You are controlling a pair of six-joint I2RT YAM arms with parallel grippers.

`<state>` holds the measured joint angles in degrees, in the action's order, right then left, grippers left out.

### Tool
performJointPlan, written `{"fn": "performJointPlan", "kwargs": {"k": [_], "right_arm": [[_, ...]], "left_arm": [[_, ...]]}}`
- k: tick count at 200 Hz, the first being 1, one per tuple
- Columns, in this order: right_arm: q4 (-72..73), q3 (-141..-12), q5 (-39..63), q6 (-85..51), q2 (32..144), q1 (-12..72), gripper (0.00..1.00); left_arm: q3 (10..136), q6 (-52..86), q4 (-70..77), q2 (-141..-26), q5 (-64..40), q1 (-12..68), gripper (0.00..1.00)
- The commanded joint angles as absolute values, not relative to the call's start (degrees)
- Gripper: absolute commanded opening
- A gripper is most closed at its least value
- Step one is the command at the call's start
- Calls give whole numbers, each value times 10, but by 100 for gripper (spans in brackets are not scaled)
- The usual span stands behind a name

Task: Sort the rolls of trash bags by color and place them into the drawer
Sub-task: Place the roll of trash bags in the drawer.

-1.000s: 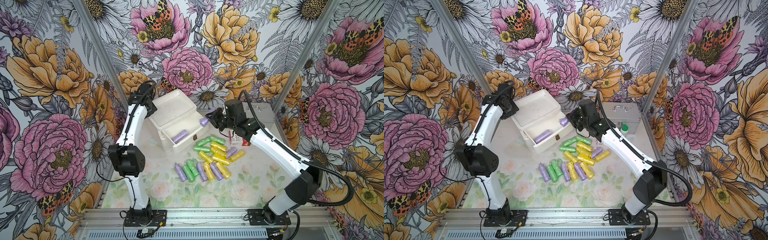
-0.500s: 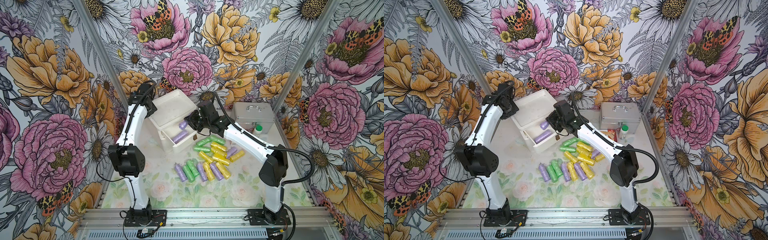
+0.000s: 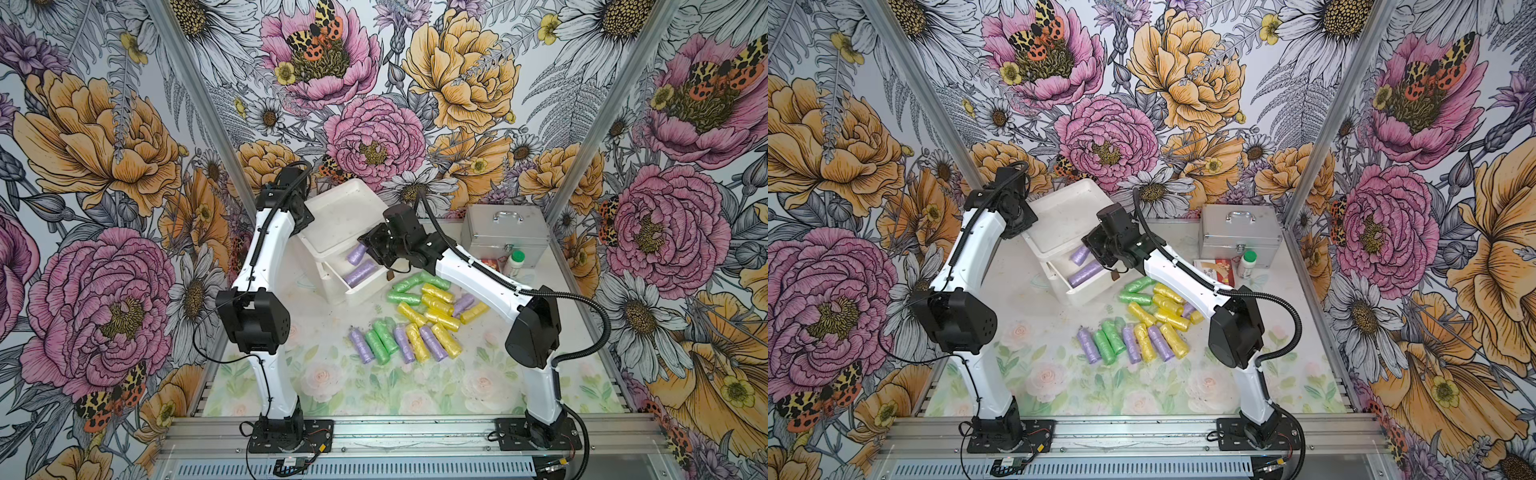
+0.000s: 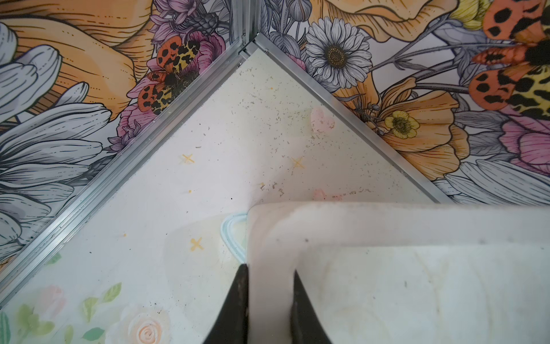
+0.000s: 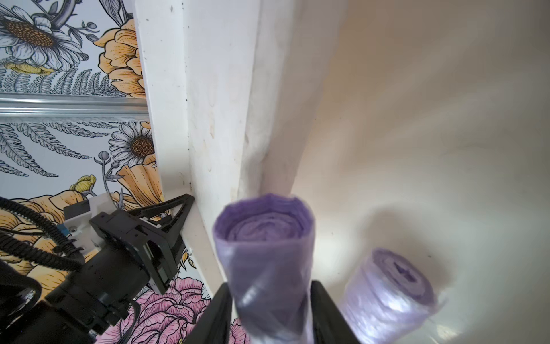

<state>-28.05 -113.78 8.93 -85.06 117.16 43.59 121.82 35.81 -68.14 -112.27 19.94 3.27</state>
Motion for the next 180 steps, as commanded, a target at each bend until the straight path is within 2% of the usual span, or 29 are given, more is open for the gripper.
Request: {"fn": "performJointPlan", "kwargs": {"k": [1, 13, 23, 84, 105, 146, 180], "right_arm": [[-276, -1162, 105, -855, 1186, 440, 66], [-276, -1164, 109, -856, 1185, 440, 76], [-277, -1165, 111, -855, 1182, 440, 79], [-277, -1133, 137, -791, 1109, 406, 79], [-277, -1046, 127, -756, 1040, 370, 79], [-279, -840, 108, -597, 895, 280, 77], [-278, -649, 121, -618, 824, 197, 77]], "left_arm": [[1199, 404, -661, -1140, 98, 54, 0], [1198, 405, -660, -1140, 98, 54, 0], [1199, 405, -661, -1140, 97, 53, 0], [1200, 405, -661, -1140, 96, 53, 0], [1203, 403, -660, -1142, 96, 50, 0], [1201, 398, -661, -1138, 89, 44, 0], [1200, 395, -660, -1135, 91, 42, 0]]}}
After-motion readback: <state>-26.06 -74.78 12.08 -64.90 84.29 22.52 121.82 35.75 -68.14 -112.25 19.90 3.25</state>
